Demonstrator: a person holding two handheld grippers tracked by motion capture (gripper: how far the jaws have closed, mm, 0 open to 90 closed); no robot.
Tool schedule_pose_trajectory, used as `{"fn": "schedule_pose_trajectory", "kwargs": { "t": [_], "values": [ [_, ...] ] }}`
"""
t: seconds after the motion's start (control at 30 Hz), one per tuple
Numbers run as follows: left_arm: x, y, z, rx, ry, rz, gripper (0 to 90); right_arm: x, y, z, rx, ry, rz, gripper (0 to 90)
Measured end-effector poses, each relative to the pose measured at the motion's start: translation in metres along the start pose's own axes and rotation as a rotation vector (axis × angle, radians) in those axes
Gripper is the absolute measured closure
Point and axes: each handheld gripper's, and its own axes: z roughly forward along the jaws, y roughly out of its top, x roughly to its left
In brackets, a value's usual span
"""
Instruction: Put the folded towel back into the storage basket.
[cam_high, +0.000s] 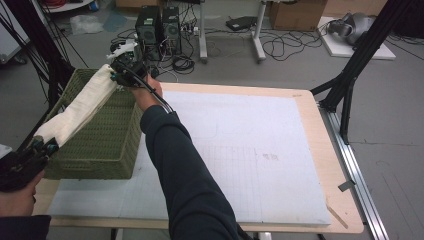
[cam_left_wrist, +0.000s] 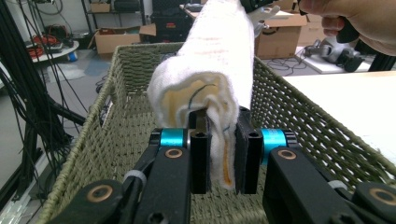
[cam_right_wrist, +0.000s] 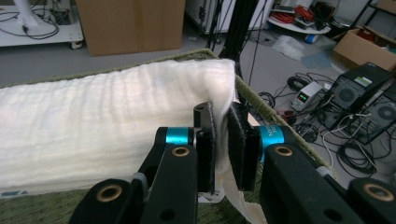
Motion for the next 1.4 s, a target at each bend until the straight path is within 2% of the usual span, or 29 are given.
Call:
{"fn": "schedule_pose_trajectory", "kwargs": {
  "t": [0.07, 0.17, 0.2, 0.27, 0.3, 0.33, 0.37, 0.43, 0.6, 0.7, 0.83, 0.93, 1.03, 1.17, 1.27, 1.4],
  "values": [
    [0.001, 0.001, 0.005, 0.015, 0.004, 0.004, 78.8, -0.001, -0.001, 0.003, 0.0, -0.007, 0.01, 82.5],
    [0.003, 0.0, 0.012, 0.052, -0.016, 0.005, 76.5, -0.001, -0.002, 0.011, 0.014, -0.018, 0.014, 82.2],
    [0.003, -0.001, 0.015, 0.069, -0.023, 0.004, 72.5, -0.001, -0.003, 0.014, 0.024, -0.025, 0.01, 80.0],
    [0.003, -0.002, 0.019, 0.079, -0.007, -0.008, 53.2, 0.001, -0.006, 0.02, 0.044, -0.064, 0.007, 67.8],
    [0.002, -0.002, 0.017, 0.061, 0.008, -0.007, 41.2, 0.001, -0.007, 0.021, 0.047, -0.076, 0.011, 62.2],
    [0.001, -0.001, 0.015, 0.04, 0.038, -0.001, 35.2, 0.001, -0.008, 0.021, 0.042, -0.086, 0.017, 57.9],
    [0.0, 0.001, 0.013, 0.03, 0.06, -0.004, 33.9, 0.001, -0.008, 0.02, 0.034, -0.092, 0.015, 54.4],
    [0.001, 0.006, 0.008, 0.002, 0.061, -0.011, 30.7, -0.001, -0.007, 0.017, 0.035, -0.099, 0.01, 53.2],
    [-0.001, 0.016, 0.0, -0.037, 0.056, 0.0, 30.6, -0.007, -0.007, -0.004, 0.0, -0.094, 0.013, 51.0],
    [-0.003, 0.016, -0.001, -0.044, 0.031, -0.009, 28.6, -0.013, -0.012, -0.023, -0.028, -0.076, 0.026, 47.2],
    [-0.005, 0.013, 0.002, -0.038, -0.059, -0.06, 24.2, -0.021, -0.027, -0.049, -0.064, -0.041, 0.047, 43.4],
    [-0.008, 0.012, 0.005, -0.033, -0.097, -0.075, 19.9, -0.025, -0.039, -0.066, -0.068, -0.013, 0.04, 38.5],
    [-0.013, 0.012, 0.008, -0.03, -0.12, -0.074, 19.9, -0.027, -0.05, -0.081, -0.063, 0.017, 0.047, 31.1],
    [-0.023, 0.012, 0.016, -0.032, -0.182, -0.06, 20.0, -0.028, -0.066, -0.103, -0.055, 0.034, 0.058, 20.8],
    [-0.034, 0.013, 0.022, -0.035, -0.249, -0.056, 20.0, -0.029, -0.081, -0.122, -0.066, 0.047, 0.08, 18.1],
    [-0.052, 0.013, 0.033, -0.023, -0.295, -0.049, 20.0, -0.033, -0.104, -0.148, -0.069, 0.031, 0.092, 17.7]
  ]
}}
